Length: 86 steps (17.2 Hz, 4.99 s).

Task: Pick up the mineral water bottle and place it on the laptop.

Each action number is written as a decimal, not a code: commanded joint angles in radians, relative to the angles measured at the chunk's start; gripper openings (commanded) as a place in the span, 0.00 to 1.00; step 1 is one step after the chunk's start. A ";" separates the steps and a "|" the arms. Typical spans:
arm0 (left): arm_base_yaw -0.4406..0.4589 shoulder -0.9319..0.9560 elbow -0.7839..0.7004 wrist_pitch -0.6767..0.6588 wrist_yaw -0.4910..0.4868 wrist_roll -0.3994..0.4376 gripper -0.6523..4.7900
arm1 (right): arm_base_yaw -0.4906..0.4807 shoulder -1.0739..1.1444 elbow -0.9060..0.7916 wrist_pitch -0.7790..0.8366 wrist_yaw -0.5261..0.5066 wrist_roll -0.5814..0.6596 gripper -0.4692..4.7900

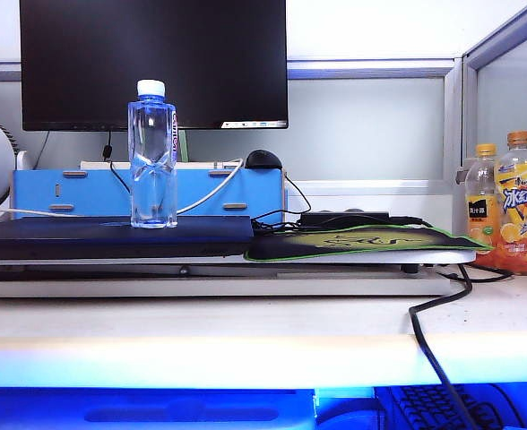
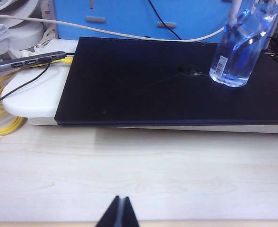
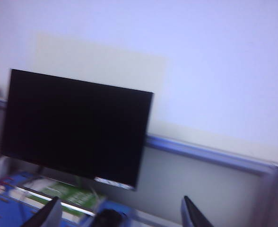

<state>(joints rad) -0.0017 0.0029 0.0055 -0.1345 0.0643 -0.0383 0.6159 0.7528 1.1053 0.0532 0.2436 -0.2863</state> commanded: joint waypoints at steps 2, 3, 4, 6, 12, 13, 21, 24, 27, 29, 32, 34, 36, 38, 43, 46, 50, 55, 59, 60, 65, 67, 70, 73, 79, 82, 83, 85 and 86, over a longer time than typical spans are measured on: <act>0.000 -0.002 0.002 0.008 0.003 0.001 0.12 | -0.061 -0.092 -0.128 0.045 0.027 0.002 0.73; 0.000 -0.002 0.002 0.008 0.003 0.001 0.12 | -0.106 -0.145 -0.196 0.045 0.027 0.003 0.73; 0.000 -0.002 0.002 0.008 0.003 0.001 0.12 | -0.134 -0.175 -0.235 0.045 0.027 0.010 0.73; 0.000 -0.002 0.002 0.008 0.003 0.001 0.12 | -0.201 -0.245 -0.331 0.045 0.026 0.090 0.73; 0.000 -0.002 0.002 0.008 0.003 0.001 0.12 | -0.357 -0.416 -0.596 0.031 -0.035 0.205 0.73; 0.000 -0.002 0.002 0.008 0.003 0.001 0.12 | -0.384 -0.440 -0.631 0.032 -0.064 0.206 0.73; 0.000 -0.002 0.002 0.008 0.003 0.001 0.12 | -0.507 -0.663 -0.880 0.023 -0.093 0.272 0.73; 0.000 -0.002 0.002 0.008 0.003 0.001 0.12 | -0.512 -0.662 -0.892 -0.019 -0.093 0.272 0.73; 0.000 -0.002 0.002 0.008 0.003 0.001 0.12 | -0.547 -0.666 -0.925 -0.036 -0.121 0.308 0.73; 0.000 -0.002 0.002 0.008 0.003 0.001 0.12 | -0.571 -0.669 -0.951 -0.031 -0.151 0.329 0.73; 0.000 -0.002 0.002 0.008 0.003 0.001 0.12 | -0.584 -0.669 -0.982 -0.033 -0.195 0.347 0.73; 0.000 -0.002 0.002 0.008 0.003 0.001 0.12 | -0.584 -0.669 -0.991 -0.031 -0.205 0.346 0.73; 0.000 -0.002 0.002 0.008 0.003 0.001 0.12 | -0.583 -0.689 -1.011 -0.033 -0.206 0.346 0.73; 0.000 -0.002 0.002 0.008 0.003 0.001 0.12 | -0.582 -0.750 -1.048 -0.034 -0.206 0.346 0.73; 0.000 -0.002 0.002 0.008 0.003 0.001 0.12 | -0.579 -0.748 -1.056 -0.079 -0.212 0.313 0.73; 0.000 -0.002 0.002 0.008 0.003 0.001 0.12 | -0.579 -0.748 -1.088 -0.127 -0.163 0.306 0.73; 0.000 -0.002 0.002 0.008 0.003 0.001 0.12 | -0.579 -0.748 -1.101 -0.206 -0.160 0.306 0.73; 0.000 -0.002 0.002 0.008 0.003 0.001 0.12 | -0.579 -0.748 -1.101 -0.224 -0.209 0.311 0.73; 0.000 -0.002 0.002 0.008 0.003 0.001 0.12 | -0.579 -0.748 -1.101 -0.228 -0.214 0.308 0.73; 0.000 -0.002 0.002 0.008 0.003 0.001 0.12 | -0.579 -0.748 -1.101 -0.228 -0.209 0.308 0.73; 0.000 -0.002 0.002 0.008 0.003 0.001 0.12 | -0.580 -0.748 -1.101 -0.228 -0.167 0.309 0.73; 0.000 -0.002 0.002 0.008 0.003 0.001 0.12 | -0.580 -0.748 -1.101 -0.228 -0.172 0.309 0.73; 0.000 -0.002 0.002 0.008 0.003 0.001 0.12 | -0.580 -0.748 -1.101 -0.228 -0.175 0.308 0.45; 0.000 -0.002 0.002 0.008 0.003 0.001 0.12 | -0.580 -0.748 -1.101 -0.228 -0.175 0.303 0.08; 0.000 -0.002 0.002 0.008 0.003 0.001 0.12 | -0.580 -0.748 -1.101 -0.225 -0.175 0.305 0.08; 0.000 -0.002 0.002 0.008 0.003 0.001 0.12 | -0.579 -0.748 -1.101 -0.223 -0.175 0.305 0.08; 0.000 -0.002 0.002 0.008 0.003 0.001 0.12 | -0.579 -0.748 -1.101 -0.222 -0.175 0.305 0.08; 0.000 -0.002 0.002 0.008 0.003 0.001 0.12 | -0.579 -0.748 -1.101 -0.222 -0.175 0.305 0.08; 0.000 -0.002 0.002 0.008 0.003 0.001 0.12 | -0.579 -0.748 -1.101 -0.222 -0.175 0.305 0.08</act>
<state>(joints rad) -0.0017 0.0029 0.0055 -0.1345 0.0643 -0.0383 0.0368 0.0044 0.0063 -0.1726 0.0662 0.0154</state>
